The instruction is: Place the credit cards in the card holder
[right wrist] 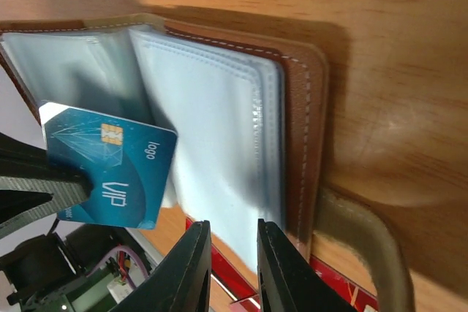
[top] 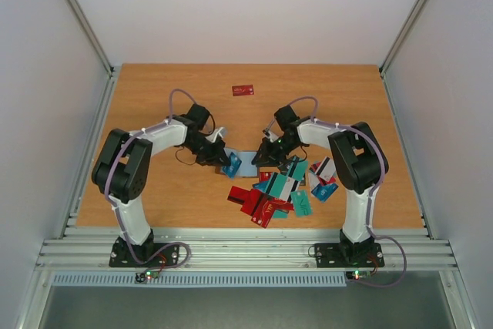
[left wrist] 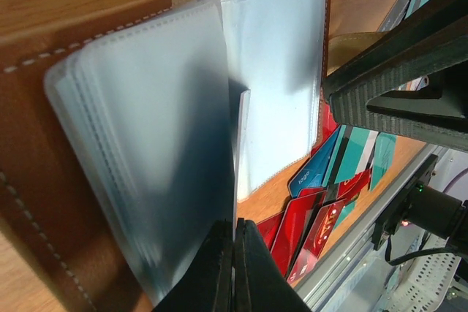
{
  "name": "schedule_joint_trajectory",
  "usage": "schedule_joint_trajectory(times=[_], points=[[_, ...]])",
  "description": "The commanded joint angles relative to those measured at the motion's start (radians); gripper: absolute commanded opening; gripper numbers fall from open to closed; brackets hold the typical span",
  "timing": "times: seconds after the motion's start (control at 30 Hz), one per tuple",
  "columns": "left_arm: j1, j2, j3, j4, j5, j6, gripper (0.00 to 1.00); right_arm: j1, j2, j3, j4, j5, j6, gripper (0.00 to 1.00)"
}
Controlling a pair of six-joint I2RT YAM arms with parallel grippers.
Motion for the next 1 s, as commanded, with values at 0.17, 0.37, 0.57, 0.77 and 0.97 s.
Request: schedule_joint_trajectory(times=[0.17,0.37,0.57,0.77,0.97], points=[[0.008,-0.015,0.026,-0.030,-0.052,0.034,0.00,-0.007,0.045,-0.010,-0.010,0.006,-0.038,0.19],[0.012,-0.034,0.034,-0.028,-0.044,0.031,0.00,-0.007,0.054,-0.014,-0.013,0.030,-0.036,0.17],[0.012,-0.022,0.034,-0.018,-0.042,0.028,0.00,-0.007,0.057,-0.019,-0.013,0.034,-0.037,0.17],[0.012,-0.012,0.023,-0.007,-0.046,0.021,0.00,-0.007,0.056,-0.040,0.003,0.034,-0.036,0.17],[0.012,-0.010,0.011,0.002,-0.046,0.014,0.00,-0.007,0.063,-0.054,0.024,0.034,-0.027,0.16]])
